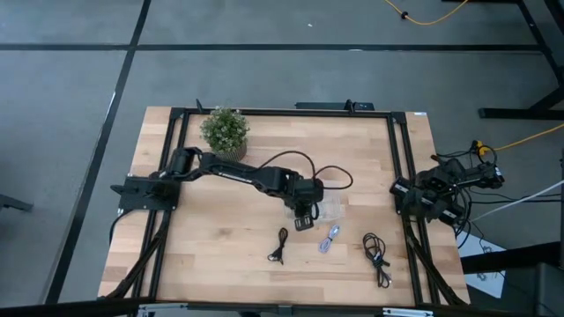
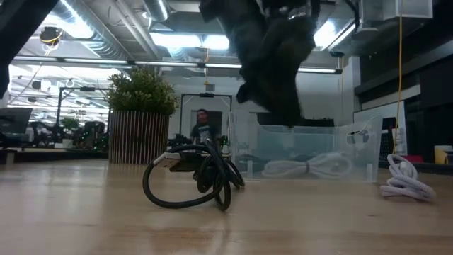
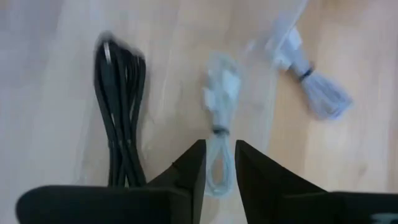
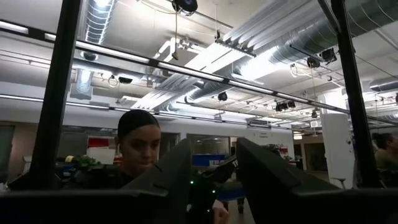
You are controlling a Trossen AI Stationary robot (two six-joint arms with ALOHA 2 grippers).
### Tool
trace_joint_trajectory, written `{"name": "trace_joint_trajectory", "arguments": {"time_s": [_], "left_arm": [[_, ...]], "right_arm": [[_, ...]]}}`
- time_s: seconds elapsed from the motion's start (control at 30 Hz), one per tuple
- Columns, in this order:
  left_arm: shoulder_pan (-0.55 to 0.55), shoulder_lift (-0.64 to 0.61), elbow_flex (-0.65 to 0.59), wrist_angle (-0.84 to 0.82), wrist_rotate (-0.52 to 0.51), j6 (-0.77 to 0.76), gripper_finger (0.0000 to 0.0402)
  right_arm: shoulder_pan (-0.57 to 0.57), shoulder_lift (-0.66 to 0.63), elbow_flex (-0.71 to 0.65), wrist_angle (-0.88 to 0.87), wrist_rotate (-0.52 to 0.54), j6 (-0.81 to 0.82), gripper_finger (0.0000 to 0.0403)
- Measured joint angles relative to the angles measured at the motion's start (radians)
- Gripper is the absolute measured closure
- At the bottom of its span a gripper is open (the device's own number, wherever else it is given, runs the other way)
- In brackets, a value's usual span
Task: Pick and place USB-C Cables
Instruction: Put the left white charger cable wire into the bin, then put the right black charger cable wire into the bin
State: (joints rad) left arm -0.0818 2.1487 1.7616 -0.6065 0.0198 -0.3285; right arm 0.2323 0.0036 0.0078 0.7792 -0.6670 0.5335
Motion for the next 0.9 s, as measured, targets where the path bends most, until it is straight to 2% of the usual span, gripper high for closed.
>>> {"name": "trace_joint_trajectory", "arguments": {"time_s": [0.13,0.27,0.5,0.67,0.8,0.9], "left_arm": [[0.003,-0.025,0.003,-0.014,-0.039,0.008,0.0321],[0.011,-0.058,0.001,-0.122,0.002,-0.003,0.0321],[-0.01,-0.126,0.001,-0.442,0.01,-0.005,0.0321],[-0.045,-0.143,0.001,-0.638,-0.004,-0.04,0.0321],[-0.087,-0.142,0.001,-0.73,-0.01,-0.108,0.0321],[-0.128,-0.142,0.001,-0.752,-0.021,-0.162,0.0321]], "right_arm": [[0.0,0.0,0.0,-0.009,0.001,0.006,0.0269],[0.0,0.0,0.0,-0.06,0.032,0.008,0.0269],[0.0,0.0,0.007,-0.116,0.209,0.072,0.0269],[0.001,0.013,0.057,-0.155,0.182,0.103,0.0269],[0.001,0.052,0.119,-0.18,0.193,0.117,0.027],[0.001,0.118,0.16,-0.184,0.161,0.112,0.0269]]}}
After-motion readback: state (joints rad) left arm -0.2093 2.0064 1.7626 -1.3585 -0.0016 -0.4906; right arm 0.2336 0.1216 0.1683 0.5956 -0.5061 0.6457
